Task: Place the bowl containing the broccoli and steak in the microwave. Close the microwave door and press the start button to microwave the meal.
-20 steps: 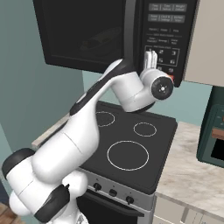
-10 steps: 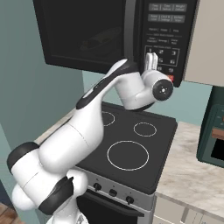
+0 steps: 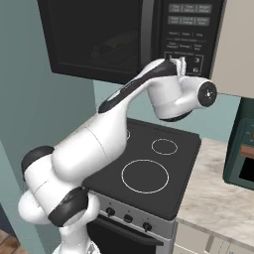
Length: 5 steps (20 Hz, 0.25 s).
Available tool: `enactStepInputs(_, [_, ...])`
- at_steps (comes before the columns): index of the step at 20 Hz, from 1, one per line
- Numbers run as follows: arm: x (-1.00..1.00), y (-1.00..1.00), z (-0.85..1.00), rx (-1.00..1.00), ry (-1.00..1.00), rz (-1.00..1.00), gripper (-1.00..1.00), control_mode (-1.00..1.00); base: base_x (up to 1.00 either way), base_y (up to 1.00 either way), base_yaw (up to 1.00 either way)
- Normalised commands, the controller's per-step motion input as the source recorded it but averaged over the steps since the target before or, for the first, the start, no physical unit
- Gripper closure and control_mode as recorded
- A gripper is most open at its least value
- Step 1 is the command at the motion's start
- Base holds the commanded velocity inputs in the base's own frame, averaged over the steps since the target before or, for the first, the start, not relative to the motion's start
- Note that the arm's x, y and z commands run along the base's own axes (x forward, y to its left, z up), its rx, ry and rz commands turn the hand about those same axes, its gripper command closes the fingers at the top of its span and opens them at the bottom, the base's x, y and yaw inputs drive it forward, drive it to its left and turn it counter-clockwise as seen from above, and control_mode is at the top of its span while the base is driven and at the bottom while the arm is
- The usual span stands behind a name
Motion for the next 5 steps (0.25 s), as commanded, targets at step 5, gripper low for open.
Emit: enactStepInputs(5, [0.28, -0.01, -0.52, 0.0, -0.39, -0.18, 1.0, -1.0, 0.0, 0.0, 0.0])
